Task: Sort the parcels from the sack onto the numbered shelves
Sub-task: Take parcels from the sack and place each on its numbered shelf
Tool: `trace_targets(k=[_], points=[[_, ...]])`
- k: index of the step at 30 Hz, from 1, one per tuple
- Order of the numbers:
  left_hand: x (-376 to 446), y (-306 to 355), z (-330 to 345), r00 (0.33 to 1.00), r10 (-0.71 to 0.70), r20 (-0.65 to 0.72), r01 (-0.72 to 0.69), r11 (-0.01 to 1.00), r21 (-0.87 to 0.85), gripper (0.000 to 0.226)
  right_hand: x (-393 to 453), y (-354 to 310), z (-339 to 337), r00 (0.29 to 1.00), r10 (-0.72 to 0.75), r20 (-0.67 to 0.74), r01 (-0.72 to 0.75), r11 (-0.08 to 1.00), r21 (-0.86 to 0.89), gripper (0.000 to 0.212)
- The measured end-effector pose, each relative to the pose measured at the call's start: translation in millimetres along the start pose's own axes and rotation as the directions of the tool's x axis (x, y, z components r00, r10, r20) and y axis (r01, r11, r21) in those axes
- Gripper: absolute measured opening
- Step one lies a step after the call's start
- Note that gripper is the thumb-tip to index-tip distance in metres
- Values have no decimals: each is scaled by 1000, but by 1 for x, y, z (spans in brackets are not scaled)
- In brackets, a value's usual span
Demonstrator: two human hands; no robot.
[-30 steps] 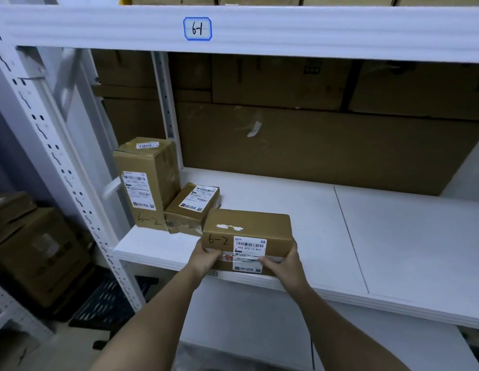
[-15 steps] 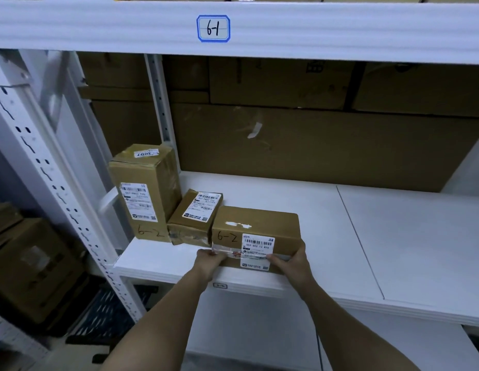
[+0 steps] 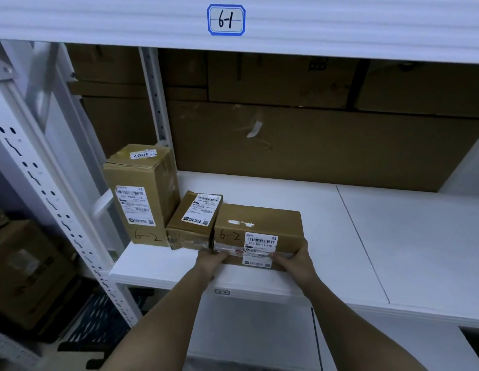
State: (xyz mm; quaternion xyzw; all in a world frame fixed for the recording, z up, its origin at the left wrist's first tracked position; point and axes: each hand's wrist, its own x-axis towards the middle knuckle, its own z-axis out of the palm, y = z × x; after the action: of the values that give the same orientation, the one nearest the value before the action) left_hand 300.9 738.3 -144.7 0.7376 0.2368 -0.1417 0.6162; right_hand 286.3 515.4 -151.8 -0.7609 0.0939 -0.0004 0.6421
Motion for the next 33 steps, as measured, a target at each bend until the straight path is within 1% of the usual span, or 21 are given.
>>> trace_targets(k=[3,10,13,21,25,28,30,33], points=[[8,-3,-2,1000,-17,7,17,999,33,47,1,1,0,1000,0,2,0,1000,1,80],[16,-5,-4,1000,-22,8,21,997,73,57,-1,-1,2,1000,16,0,-16,1000,1,78],[17,-6,-5,999,-34,6,34,996,80,59,0,1,3,1000,27,-5,-27,1000,7,80],[22,-9,-8,999,-49,7,48,994,103,61,-2,1,7,1000,21,3,-21,999,33,79],[21,-9,-7,999,-44,10,43,992,117,57,-4,-3,9,1000,11,-3,-11,999,36,70],[20,-9,-7,999,-43,12,41,990,134,55,-7,-4,11,1000,14,-27,-13,999,42,70],[17,-10,-8,998,-54,26,50,990,132,60,-8,-3,11,998,23,-54,-22,1000,22,74],[15,-13,-10,997,-67,50,60,989,135,75,-12,-2,11,995,64,-80,-67,997,-29,77]])
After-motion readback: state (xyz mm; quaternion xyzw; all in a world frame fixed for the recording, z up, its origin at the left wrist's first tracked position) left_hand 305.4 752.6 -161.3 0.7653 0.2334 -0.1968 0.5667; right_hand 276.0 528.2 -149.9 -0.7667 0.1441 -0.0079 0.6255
